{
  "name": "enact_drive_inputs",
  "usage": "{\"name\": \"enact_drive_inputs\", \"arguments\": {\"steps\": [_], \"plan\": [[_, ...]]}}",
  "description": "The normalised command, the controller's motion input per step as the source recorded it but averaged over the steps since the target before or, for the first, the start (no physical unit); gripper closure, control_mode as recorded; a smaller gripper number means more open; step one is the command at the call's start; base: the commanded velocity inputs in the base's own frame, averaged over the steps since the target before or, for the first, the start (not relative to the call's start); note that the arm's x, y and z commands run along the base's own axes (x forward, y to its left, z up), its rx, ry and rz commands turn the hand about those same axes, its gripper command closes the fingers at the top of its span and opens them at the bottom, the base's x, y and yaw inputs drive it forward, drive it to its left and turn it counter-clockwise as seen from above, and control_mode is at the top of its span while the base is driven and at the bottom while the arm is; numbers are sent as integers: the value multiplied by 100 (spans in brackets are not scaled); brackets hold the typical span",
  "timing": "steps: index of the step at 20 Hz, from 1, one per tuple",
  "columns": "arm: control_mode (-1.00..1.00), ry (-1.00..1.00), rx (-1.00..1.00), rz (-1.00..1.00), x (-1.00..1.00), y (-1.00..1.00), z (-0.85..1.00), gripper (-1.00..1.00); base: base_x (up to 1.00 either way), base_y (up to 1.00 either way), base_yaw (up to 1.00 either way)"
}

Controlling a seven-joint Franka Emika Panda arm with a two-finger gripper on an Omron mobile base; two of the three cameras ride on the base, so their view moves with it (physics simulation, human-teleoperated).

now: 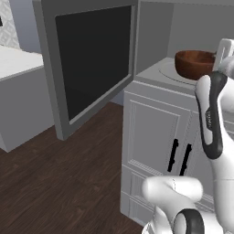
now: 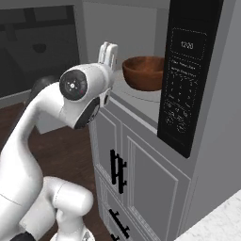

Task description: Pick the lemon wedge from the sink and place it in the bowl. Then pick the bowl and place it in the microwave. Then close the microwave door and press the start button.

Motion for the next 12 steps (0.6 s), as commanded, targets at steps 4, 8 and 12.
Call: {"name": "enact_drive_inputs", "arguments": {"steps": [4,8,12], "plan": [[-100,2,-4,-4,-100,33,22,-100,0,0,0],[-100,0,0,-6,-100,43,8,-100,0,0,0],[-100,0,-11,0,-100,64,1,-100,0,0,0]]}}
